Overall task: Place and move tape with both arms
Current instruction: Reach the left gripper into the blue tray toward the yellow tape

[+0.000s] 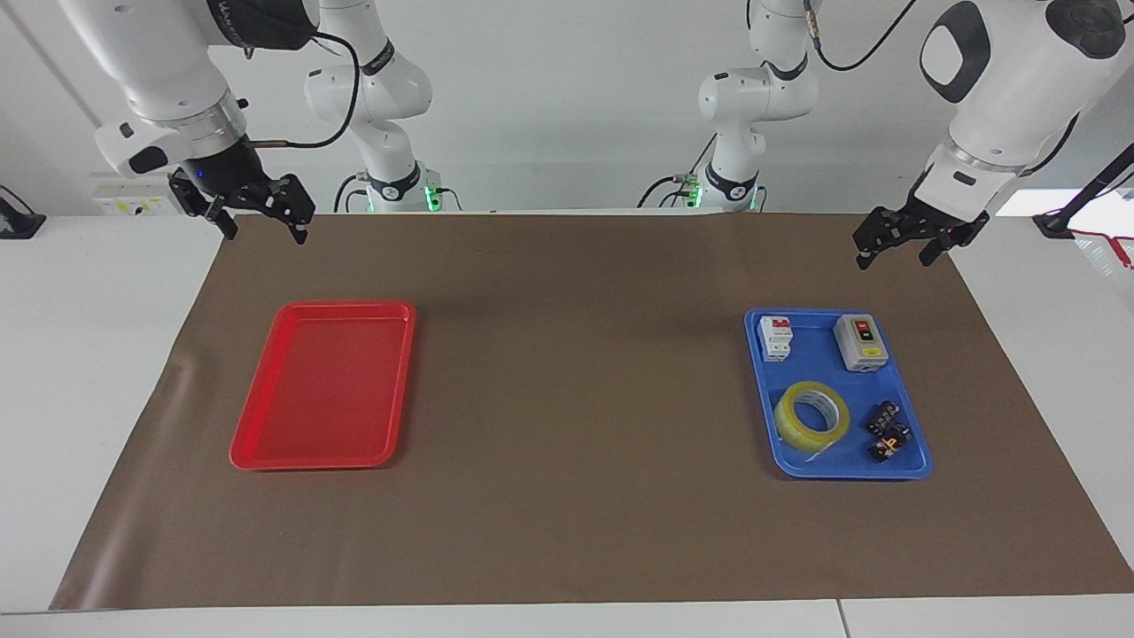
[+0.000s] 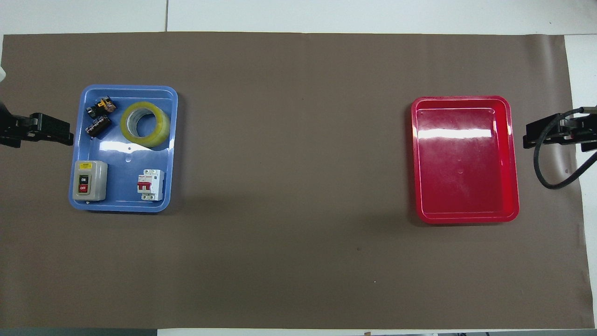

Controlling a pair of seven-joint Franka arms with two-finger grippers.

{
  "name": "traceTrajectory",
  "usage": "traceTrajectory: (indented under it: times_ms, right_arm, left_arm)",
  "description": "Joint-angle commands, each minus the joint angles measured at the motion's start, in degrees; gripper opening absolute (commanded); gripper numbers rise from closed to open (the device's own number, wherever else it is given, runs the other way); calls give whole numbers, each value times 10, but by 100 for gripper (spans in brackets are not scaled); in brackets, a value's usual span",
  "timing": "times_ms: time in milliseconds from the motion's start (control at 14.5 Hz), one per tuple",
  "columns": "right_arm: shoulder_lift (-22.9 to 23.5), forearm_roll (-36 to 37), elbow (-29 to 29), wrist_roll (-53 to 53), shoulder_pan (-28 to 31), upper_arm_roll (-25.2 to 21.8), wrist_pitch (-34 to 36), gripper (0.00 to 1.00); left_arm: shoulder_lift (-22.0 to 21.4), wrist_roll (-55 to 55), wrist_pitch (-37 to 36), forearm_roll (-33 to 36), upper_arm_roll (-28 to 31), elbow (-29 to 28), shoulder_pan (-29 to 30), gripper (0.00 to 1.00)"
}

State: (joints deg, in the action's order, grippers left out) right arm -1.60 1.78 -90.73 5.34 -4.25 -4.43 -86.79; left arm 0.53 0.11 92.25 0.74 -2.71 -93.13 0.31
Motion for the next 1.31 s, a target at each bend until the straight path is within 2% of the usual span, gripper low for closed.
traceTrajectory:
  times_ms: [0, 622, 898, 1037, 1244]
  right_arm:
    - [-9, -8, -9, -11, 5, 1, -10, 100]
    - [-9, -8, -9, -13, 5, 1, -10, 100]
    - [-9, -8, -9, -13, 6, 1, -10, 100]
    - [-9, -8, -9, -13, 6, 1, -10, 100]
    - [-9, -8, -9, -13, 6, 1, -10, 100]
  left_arm:
    - [-15, 9, 2, -9, 2, -17, -1, 100]
    - [-20, 0, 3, -9, 2, -14, 1, 100]
    - [-10, 6, 82, -10, 2, -35, 3, 100]
    - [7, 7, 156, -8, 3, -77, 4, 100]
    - [63, 8, 230, -7, 3, -91, 7, 100]
